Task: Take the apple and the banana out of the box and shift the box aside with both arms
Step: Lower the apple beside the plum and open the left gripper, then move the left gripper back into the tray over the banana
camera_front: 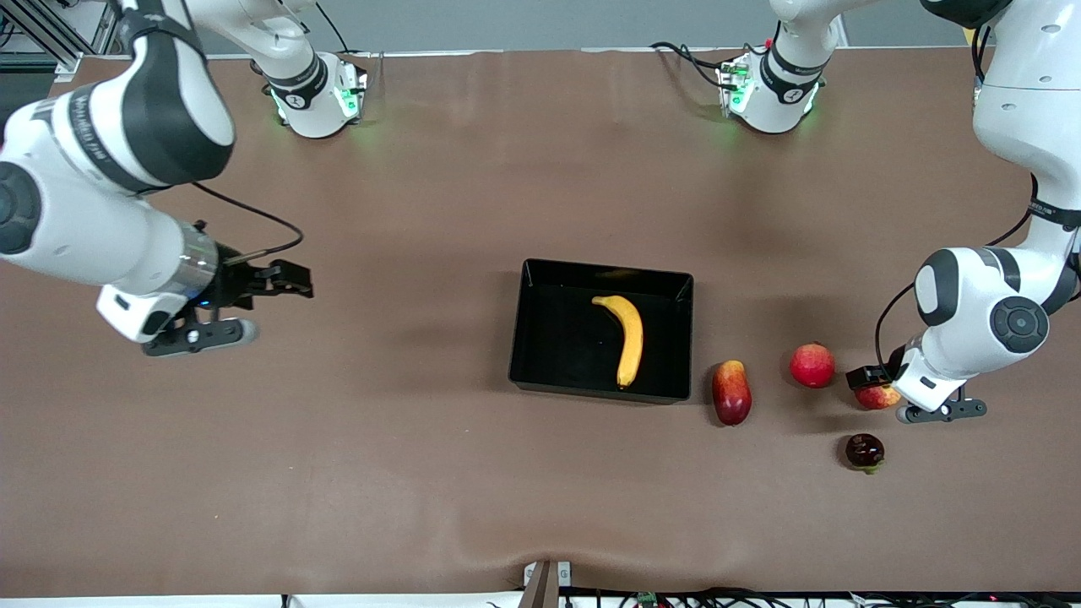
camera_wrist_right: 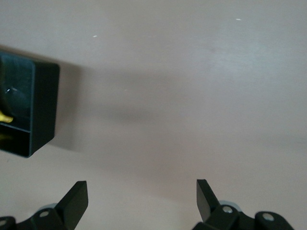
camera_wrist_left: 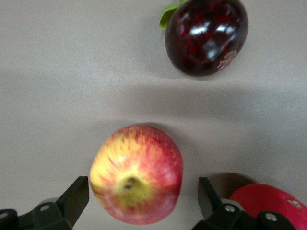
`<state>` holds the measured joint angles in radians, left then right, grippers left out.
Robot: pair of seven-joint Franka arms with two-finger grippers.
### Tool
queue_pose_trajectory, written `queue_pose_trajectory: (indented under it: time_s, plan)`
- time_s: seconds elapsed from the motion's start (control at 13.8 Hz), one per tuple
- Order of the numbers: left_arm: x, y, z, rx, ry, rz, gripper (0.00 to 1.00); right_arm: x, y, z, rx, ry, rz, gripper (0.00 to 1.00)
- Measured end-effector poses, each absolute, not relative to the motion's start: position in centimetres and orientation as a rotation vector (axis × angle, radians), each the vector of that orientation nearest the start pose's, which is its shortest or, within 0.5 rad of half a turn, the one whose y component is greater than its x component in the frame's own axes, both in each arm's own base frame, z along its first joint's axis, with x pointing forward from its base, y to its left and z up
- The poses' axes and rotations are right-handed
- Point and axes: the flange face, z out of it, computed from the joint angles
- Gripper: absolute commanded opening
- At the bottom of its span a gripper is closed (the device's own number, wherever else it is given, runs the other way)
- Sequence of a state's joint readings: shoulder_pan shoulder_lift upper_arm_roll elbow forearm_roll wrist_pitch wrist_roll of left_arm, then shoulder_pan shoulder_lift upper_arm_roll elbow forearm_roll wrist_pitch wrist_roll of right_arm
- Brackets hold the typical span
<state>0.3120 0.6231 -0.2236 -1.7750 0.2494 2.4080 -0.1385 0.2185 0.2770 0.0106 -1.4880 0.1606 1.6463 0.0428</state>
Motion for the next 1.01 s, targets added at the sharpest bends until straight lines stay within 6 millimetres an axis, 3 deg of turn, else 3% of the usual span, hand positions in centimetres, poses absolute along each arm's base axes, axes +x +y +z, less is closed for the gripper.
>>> queue_pose_trajectory:
  time_s: [0.14,0.29,0.43,0.58,0.8,1.01]
  plan:
    - [66.2,6.9,23.8,-3.092,-0.128,-0.03,1.0,60.1,19.8,50.8,-2.971,-0.343,0.214,1.0]
    - [66.2,4.7,28.6,-3.096,-0.128,0.024,1.0,58.2,23.7,51.3,-2.962,-0.448,0.25,1.0]
    - [65.3,0.2,34.3,-3.106,-0.153,0.047,1.0,56.4,26.2,51.8,-2.956,-0.524,0.298,1.0]
    - [63.9,-6.1,37.5,-3.117,-0.14,0.06,1.0,55.6,26.7,52.2,-2.954,-0.547,0.328,1.0]
    - [61.6,-16.0,37.4,-3.146,-0.13,0.08,1.0,55.8,25.9,52.3,-2.96,-0.526,0.331,1.0]
    - [59.0,-25.4,36.1,-3.161,-0.135,0.092,1.0,57.5,23.0,52.3,-2.974,-0.444,0.283,1.0]
